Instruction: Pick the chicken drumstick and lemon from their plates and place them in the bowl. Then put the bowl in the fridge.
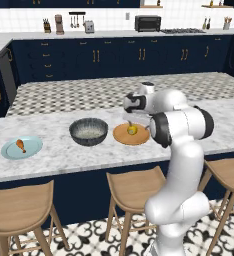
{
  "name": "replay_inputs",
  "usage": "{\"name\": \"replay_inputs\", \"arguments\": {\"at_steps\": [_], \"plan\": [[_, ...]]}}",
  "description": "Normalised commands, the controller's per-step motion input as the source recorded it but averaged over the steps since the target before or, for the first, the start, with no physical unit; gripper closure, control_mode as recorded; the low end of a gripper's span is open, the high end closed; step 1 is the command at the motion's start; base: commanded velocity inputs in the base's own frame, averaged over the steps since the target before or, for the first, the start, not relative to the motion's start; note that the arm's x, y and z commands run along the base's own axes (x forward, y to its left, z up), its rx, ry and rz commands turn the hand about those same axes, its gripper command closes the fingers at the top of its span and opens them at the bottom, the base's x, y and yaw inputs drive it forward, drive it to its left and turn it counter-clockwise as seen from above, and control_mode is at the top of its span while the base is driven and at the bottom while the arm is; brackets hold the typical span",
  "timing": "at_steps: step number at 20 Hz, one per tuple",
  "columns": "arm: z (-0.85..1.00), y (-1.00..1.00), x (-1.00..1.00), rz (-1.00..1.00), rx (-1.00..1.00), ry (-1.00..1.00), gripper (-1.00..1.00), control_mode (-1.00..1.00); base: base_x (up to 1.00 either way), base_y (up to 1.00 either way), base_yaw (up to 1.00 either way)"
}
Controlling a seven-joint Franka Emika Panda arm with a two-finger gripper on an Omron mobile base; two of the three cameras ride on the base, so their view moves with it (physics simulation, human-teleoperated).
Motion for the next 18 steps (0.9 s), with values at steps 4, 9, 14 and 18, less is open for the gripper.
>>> {"name": "replay_inputs", "arguments": {"at_steps": [4, 9, 14, 18], "plan": [[-0.07, 0.00, 0.60, 0.00, 0.00, 0.07, -1.00, -1.00, 0.00, 0.00, 0.00], [-0.26, 0.00, 0.41, 0.00, 0.00, 0.04, -1.00, -1.00, 0.00, 0.00, 0.00], [-0.32, 0.00, 0.36, 0.00, 0.00, 0.02, -1.00, -1.00, 0.00, 0.00, 0.00], [-0.33, 0.01, 0.09, 0.00, 0.00, 0.04, -1.00, -1.00, 0.00, 0.00, 0.00]]}}
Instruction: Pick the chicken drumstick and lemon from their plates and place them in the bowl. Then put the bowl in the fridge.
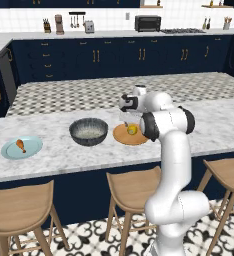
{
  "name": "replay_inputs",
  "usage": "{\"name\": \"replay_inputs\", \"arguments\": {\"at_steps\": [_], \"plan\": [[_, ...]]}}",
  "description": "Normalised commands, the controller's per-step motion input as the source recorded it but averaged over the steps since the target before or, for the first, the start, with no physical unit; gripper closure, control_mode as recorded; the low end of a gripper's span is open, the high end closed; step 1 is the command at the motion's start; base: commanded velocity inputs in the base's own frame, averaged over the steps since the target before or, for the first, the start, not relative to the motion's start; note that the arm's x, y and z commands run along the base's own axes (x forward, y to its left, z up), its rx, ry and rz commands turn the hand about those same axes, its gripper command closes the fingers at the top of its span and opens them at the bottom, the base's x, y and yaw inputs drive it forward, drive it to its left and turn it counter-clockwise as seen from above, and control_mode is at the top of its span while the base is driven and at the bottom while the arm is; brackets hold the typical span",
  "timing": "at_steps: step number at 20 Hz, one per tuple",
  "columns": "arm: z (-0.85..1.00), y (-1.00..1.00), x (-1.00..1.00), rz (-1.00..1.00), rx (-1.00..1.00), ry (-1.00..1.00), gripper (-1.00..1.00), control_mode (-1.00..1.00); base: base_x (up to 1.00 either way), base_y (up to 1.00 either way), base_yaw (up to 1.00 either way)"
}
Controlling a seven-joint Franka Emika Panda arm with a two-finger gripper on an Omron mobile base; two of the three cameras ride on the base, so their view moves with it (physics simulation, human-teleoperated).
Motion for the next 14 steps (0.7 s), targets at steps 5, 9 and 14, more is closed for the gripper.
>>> {"name": "replay_inputs", "arguments": {"at_steps": [5, 9, 14], "plan": [[-0.28, 0.16, 0.00, 0.00, 0.00, 0.17, -1.00, -1.00, 0.00, 0.00, 0.00], [-0.14, 0.25, 0.00, 0.00, 0.00, 0.12, 1.00, -1.00, 0.00, 0.00, 0.00], [-0.04, 0.02, -0.17, 0.00, 0.00, 0.02, 1.00, -1.00, 0.00, 0.00, 0.00]]}}
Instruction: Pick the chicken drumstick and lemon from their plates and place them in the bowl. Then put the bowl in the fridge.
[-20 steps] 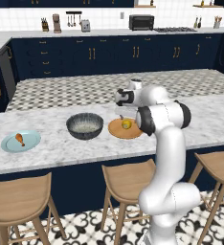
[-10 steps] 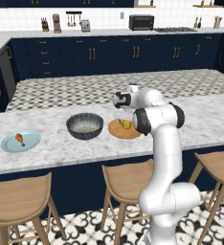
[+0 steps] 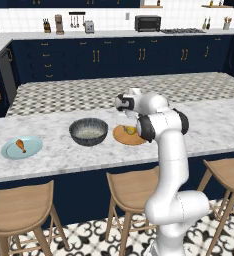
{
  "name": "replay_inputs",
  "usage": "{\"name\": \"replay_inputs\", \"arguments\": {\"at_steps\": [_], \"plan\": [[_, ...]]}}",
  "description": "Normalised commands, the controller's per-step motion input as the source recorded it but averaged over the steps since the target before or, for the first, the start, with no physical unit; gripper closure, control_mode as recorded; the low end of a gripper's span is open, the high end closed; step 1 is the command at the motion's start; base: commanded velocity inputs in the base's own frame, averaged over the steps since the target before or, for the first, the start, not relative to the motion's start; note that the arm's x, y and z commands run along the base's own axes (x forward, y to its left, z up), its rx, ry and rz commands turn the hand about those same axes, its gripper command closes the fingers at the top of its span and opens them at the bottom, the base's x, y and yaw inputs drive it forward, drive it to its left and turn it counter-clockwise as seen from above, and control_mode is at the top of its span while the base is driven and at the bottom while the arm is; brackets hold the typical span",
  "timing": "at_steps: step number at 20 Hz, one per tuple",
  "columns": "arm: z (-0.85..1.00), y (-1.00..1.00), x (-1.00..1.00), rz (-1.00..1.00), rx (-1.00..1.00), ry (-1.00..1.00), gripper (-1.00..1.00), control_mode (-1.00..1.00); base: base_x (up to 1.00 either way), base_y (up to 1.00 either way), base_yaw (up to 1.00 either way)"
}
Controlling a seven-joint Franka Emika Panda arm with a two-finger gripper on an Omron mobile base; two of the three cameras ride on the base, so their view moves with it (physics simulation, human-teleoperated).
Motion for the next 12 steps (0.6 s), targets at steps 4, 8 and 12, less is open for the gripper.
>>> {"name": "replay_inputs", "arguments": {"at_steps": [4, 8, 12], "plan": [[0.07, -0.12, -0.85, 0.00, 0.07, 0.00, 1.00, -1.00, 0.00, 0.00, 0.00], [0.19, -0.20, -1.00, 0.00, 0.07, 0.00, 1.00, -1.00, 0.00, 0.00, 0.00], [0.72, -0.08, -0.86, 0.00, 0.10, 0.02, 1.00, -1.00, 0.00, 0.00, 0.00]]}}
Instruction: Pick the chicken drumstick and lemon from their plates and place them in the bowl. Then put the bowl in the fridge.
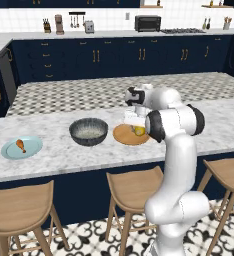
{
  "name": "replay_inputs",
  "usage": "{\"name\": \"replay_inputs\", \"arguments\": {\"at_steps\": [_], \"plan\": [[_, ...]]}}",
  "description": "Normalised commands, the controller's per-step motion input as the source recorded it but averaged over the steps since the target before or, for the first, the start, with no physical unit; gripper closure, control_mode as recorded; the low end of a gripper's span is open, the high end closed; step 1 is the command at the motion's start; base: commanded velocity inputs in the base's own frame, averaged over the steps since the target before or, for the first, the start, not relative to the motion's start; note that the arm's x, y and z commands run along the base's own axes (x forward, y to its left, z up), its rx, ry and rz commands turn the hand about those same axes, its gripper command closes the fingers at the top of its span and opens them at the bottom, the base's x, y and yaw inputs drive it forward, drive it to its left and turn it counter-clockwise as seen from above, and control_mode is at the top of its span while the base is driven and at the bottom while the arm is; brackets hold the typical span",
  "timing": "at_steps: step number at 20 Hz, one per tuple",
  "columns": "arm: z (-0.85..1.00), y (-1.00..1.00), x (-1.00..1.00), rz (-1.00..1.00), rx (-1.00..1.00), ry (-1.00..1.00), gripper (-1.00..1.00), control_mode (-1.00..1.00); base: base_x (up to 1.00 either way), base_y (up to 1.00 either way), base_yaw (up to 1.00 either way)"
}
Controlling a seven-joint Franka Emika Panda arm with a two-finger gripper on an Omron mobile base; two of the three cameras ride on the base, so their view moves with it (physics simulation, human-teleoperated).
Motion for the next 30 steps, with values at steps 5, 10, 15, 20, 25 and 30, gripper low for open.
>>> {"name": "replay_inputs", "arguments": {"at_steps": [5, 10, 15, 20, 25, 30], "plan": [[0.93, 0.16, -0.64, 0.00, 0.22, 0.05, 1.00, -1.00, 0.00, 0.00, 0.00], [0.69, 0.69, -0.25, 0.05, 0.08, -0.15, 1.00, -1.00, 0.00, 0.00, 0.00], [0.65, 0.71, -0.26, 0.04, -0.06, -0.19, 1.00, -1.00, 0.00, 0.00, 0.00], [0.06, 0.76, -0.34, 0.03, -0.06, -0.39, 1.00, -1.00, 0.00, 0.00, 0.00], [0.05, 0.64, -0.06, 0.01, -0.14, -0.22, 1.00, -1.00, 0.00, 0.00, 0.00], [0.04, 0.38, 0.18, 0.00, -0.23, 0.00, 1.00, -1.00, 0.00, 0.00, 0.00]]}}
